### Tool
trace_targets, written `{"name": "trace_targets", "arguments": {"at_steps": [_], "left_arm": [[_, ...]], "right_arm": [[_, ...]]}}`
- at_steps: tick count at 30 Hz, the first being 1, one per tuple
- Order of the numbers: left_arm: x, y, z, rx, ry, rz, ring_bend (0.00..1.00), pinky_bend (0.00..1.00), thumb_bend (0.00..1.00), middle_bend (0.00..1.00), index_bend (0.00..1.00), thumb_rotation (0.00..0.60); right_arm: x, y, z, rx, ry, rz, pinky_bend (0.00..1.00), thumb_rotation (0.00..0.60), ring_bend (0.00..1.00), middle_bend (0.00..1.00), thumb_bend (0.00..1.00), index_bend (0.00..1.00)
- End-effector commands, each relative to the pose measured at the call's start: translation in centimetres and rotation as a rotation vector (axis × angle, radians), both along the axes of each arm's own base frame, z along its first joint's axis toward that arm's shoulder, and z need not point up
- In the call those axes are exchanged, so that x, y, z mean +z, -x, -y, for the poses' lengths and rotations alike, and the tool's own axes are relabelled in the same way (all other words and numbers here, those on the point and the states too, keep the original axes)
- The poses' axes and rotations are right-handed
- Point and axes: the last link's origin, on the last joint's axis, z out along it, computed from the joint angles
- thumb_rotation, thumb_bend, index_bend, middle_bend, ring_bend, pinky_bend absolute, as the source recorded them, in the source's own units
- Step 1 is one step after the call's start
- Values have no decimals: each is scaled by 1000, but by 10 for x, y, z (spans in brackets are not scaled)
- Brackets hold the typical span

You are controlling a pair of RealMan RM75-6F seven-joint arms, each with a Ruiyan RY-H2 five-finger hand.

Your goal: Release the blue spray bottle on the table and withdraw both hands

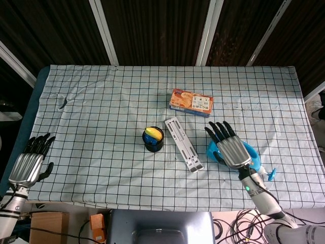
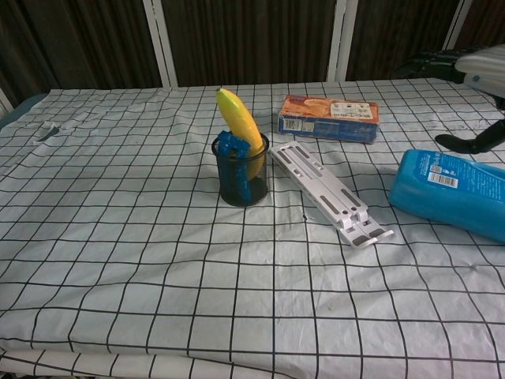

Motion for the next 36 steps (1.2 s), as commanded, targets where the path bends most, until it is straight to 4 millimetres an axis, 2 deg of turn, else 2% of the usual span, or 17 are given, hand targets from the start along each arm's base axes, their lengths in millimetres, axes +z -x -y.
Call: {"name": "trace_targets", "arguments": {"at_steps": [1,3,5,7,8,11,14,15,17,30,31,32,33,34,35,36], "left_arm": [[-3,19,32,-18,-6,-4,0,0,468,0,0,600],[-7,29,47,-18,-11,4,0,0,469,0,0,600],[-10,38,58,-15,-12,14,0,0,468,0,0,600],[-15,45,68,-12,-13,22,0,0,468,0,0,600],[-17,48,71,-11,-12,23,0,0,468,0,0,600],[-19,50,74,-11,-9,22,0,0,468,0,0,600],[-24,53,79,-11,-1,14,0,0,469,0,0,600],[-25,54,79,-12,0,10,0,0,469,0,0,600],[-26,54,78,-10,2,6,0,0,468,0,0,600],[-25,51,76,-15,-3,-5,0,0,469,0,0,600],[-24,51,77,-15,-5,-5,0,0,470,0,0,600],[-23,51,77,-14,-7,-5,0,0,470,0,0,600],[-22,50,77,-12,-14,-2,0,0,470,0,0,600],[-20,50,77,-10,-21,3,0,0,470,0,0,600],[-18,49,78,-9,-27,8,0,0,469,0,0,600],[-16,47,78,-7,-39,16,0,0,469,0,0,600]], "right_arm": [[19,33,-15,-47,39,-52,159,600,165,183,345,0],[27,52,-20,-84,53,-80,339,600,356,320,345,0],[30,68,-24,-118,54,-101,591,600,613,499,345,0],[28,82,-26,-169,22,-113,885,600,893,734,345,0],[26,88,-26,-189,4,-123,940,600,943,787,345,0],[24,93,-25,-210,-15,-130,987,600,990,882,351,0],[18,101,-21,-254,-60,-127,1000,600,1000,994,457,0],[15,103,-19,-268,-81,-125,1000,600,1000,1000,508,2],[9,102,-19,-291,-143,-107,1000,600,1000,1000,546,19],[11,94,-21,-270,-160,-81,1000,600,1000,999,548,51],[12,91,-24,-257,-160,-68,995,600,994,977,548,39],[13,88,-27,-243,-160,-49,933,600,925,873,548,21],[15,83,-33,-217,-150,-20,757,600,737,639,548,3],[19,78,-39,-186,-134,1,652,600,627,513,548,0],[22,75,-45,-156,-114,18,429,600,393,271,541,0],[29,70,-54,-109,-76,42,261,600,211,106,520,0]]}}
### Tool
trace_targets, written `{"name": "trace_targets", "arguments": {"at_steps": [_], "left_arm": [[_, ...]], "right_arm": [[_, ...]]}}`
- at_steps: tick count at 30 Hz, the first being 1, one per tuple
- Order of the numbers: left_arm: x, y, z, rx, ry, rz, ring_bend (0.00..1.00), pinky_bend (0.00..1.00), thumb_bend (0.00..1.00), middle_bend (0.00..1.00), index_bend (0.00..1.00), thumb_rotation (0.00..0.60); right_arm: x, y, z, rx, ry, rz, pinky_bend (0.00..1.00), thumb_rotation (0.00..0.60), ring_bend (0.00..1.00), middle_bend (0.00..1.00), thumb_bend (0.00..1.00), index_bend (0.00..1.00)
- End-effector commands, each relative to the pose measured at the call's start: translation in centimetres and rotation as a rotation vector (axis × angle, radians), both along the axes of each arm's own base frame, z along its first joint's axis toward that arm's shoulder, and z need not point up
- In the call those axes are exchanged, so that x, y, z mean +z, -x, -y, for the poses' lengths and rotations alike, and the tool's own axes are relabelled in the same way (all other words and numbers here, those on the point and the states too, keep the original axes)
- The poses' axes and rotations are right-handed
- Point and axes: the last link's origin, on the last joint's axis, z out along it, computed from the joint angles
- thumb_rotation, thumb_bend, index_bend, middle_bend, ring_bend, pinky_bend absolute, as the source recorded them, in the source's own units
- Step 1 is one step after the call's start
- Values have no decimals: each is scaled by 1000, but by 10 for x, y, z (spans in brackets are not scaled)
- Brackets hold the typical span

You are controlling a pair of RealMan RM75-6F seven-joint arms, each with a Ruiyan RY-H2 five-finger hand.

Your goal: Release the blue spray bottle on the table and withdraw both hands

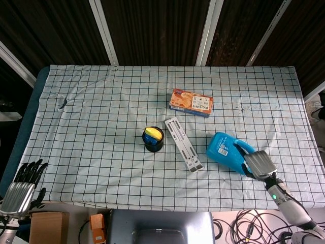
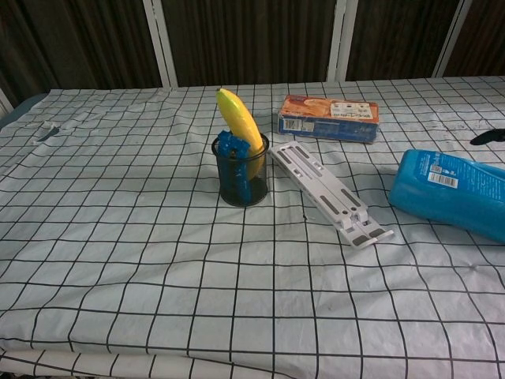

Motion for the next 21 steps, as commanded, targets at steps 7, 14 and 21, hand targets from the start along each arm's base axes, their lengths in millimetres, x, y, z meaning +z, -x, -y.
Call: {"name": "trace_targets", "arguments": {"at_steps": [7,14,21], "left_arm": [[13,-15,19,1,-60,72,0,0,469,0,0,600],[0,-22,38,-71,-16,57,0,0,471,0,0,600],[-1,-23,40,-82,-23,49,0,0,471,0,0,600]], "right_arm": [[48,-8,-114,148,297,96,0,600,0,0,443,0],[46,22,-140,95,335,114,0,600,0,0,443,0],[53,27,-133,54,347,130,0,600,0,0,443,0]]}}
